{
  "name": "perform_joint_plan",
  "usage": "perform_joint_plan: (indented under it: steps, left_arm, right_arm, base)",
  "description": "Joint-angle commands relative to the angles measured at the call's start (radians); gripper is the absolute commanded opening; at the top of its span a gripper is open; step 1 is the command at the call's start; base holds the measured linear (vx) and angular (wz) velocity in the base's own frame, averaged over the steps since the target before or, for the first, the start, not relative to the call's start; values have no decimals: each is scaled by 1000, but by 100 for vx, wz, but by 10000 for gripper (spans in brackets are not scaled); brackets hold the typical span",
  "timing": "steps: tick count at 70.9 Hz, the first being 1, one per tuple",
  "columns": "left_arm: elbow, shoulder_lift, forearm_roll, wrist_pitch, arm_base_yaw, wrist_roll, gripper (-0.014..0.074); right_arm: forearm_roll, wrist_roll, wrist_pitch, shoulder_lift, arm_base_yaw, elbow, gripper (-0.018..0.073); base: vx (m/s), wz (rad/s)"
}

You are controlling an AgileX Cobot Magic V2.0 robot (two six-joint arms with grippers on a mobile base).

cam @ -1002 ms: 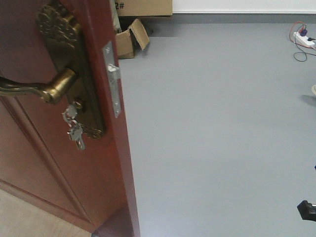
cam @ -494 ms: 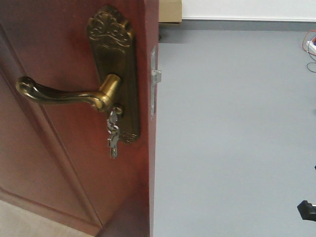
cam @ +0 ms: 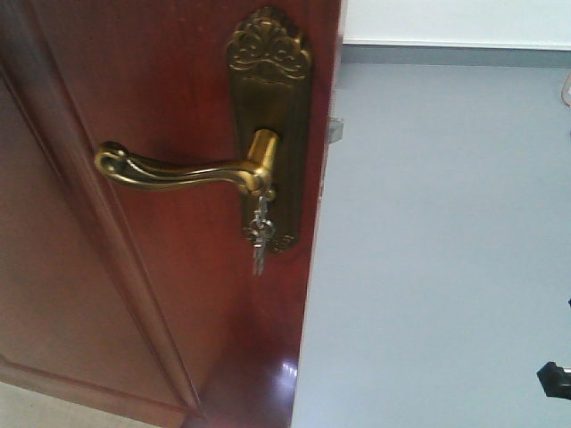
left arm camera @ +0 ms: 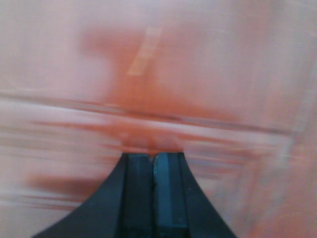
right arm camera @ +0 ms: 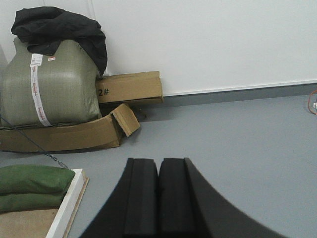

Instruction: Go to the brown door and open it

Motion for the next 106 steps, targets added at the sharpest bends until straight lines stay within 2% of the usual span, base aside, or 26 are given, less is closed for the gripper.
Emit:
perform_joint_plan:
  steps: [1, 106]
  left_arm:
    - [-27, 0, -19, -15, -2, 0, 11]
    - [-27, 0, -19, -15, -2, 0, 11]
  right_arm:
    - [-4, -9, -80, -8, 0, 2, 0]
    - [-4, -9, -80, -8, 0, 2, 0]
  base:
    - [14, 3]
    - [8, 3]
